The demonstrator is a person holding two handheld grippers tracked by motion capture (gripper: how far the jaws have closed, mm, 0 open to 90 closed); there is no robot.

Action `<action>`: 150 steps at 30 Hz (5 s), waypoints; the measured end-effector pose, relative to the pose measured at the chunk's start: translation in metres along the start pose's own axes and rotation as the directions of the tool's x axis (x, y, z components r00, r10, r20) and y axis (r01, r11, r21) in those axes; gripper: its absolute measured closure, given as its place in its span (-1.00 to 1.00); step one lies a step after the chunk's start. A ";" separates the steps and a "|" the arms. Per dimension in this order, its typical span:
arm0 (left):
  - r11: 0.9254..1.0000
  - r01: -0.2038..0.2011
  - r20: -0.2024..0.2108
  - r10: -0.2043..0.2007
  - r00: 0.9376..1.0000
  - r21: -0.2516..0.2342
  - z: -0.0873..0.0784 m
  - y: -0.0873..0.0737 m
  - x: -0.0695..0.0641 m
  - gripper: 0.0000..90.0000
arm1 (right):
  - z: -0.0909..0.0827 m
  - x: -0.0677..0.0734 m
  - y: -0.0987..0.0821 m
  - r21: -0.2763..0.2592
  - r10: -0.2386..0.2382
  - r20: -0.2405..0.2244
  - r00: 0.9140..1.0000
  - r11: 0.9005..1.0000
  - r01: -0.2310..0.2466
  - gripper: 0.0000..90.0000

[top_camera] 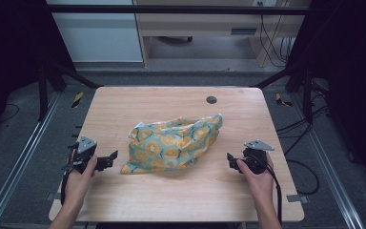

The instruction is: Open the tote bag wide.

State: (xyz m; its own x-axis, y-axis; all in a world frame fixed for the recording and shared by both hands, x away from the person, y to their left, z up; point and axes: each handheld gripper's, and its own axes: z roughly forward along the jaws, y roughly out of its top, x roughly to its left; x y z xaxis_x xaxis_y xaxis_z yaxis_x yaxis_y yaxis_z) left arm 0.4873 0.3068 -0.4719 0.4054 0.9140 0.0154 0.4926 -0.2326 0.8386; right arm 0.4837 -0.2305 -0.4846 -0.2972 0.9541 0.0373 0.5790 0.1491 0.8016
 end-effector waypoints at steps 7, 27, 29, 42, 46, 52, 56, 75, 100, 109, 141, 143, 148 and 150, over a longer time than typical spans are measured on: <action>1.000 0.002 0.000 -0.002 1.000 -0.004 -0.001 -0.001 0.001 -0.87 | -0.019 0.014 0.019 -0.056 -0.046 -0.029 0.999 0.997 0.044 -0.57; 1.000 -0.012 0.000 0.012 1.000 -0.015 -0.004 0.000 0.000 -0.87 | -0.048 0.073 0.125 -0.126 -0.223 -0.127 0.967 0.970 0.207 -0.41; 1.000 -0.017 0.001 0.017 1.000 -0.014 -0.005 0.001 -0.001 -0.87 | -0.042 0.081 0.137 -0.112 -0.228 -0.132 0.965 0.970 0.214 -0.44; 0.999 -0.040 0.011 0.040 0.999 -0.021 -0.004 0.002 -0.005 -0.87 | 0.001 0.086 0.139 0.047 -0.172 -0.121 0.978 0.983 0.179 -0.70; 0.999 -0.047 0.011 0.047 0.999 -0.022 -0.004 0.003 -0.006 -0.87 | 0.005 0.085 0.130 0.082 -0.177 -0.147 0.973 0.978 0.190 -0.59; 0.998 -0.052 0.014 0.052 0.999 -0.017 -0.003 0.003 -0.008 -0.87 | 0.005 0.088 0.116 0.087 -0.229 -0.198 0.953 0.964 0.250 0.30; 0.998 -0.053 0.015 0.054 0.998 -0.018 -0.004 0.003 -0.008 -0.87 | 0.001 0.086 0.114 0.036 -0.240 -0.216 0.946 0.967 0.253 0.76; 0.998 -0.058 0.032 0.059 0.998 -0.018 -0.004 0.003 -0.009 -0.86 | -0.056 0.098 0.082 -0.205 -0.242 -0.355 0.903 0.963 0.177 0.88; 0.983 -0.147 0.200 0.167 0.966 -0.112 -0.023 0.073 -0.043 -0.67 | -0.058 0.098 0.011 -0.212 -0.245 -0.422 0.873 0.963 0.168 0.88; 0.988 -0.138 0.262 0.150 0.953 -0.064 -0.001 0.099 -0.057 -0.70 | -0.056 0.099 0.006 -0.199 -0.257 -0.418 0.871 0.962 0.188 0.86; 0.969 -0.215 0.420 0.147 0.896 0.119 0.017 0.068 -0.080 0.35 | -0.052 0.099 0.004 -0.181 -0.268 -0.406 0.873 0.961 0.211 0.81; 0.969 -0.217 0.421 0.148 0.895 0.120 0.017 0.067 -0.081 0.56 | -0.052 0.099 0.004 -0.180 -0.266 -0.405 0.875 0.961 0.209 0.81; 0.967 -0.232 0.431 0.164 0.887 0.109 0.014 0.067 -0.082 0.94 | -0.052 0.098 0.005 -0.182 -0.267 -0.401 0.876 0.961 0.210 0.81; 0.968 -0.233 0.423 0.174 0.890 0.093 0.012 0.067 -0.083 0.99 | -0.052 0.098 0.005 -0.185 -0.268 -0.398 0.877 0.960 0.210 0.81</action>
State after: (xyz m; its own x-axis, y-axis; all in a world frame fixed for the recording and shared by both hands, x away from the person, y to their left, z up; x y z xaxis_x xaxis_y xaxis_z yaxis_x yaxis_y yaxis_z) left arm 0.4960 0.2116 -0.4230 0.7716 0.6321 -0.0706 0.4537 -0.4692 0.7577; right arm 0.4176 -0.1499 -0.4455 -0.7181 0.6937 0.0552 0.3535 0.2953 0.8876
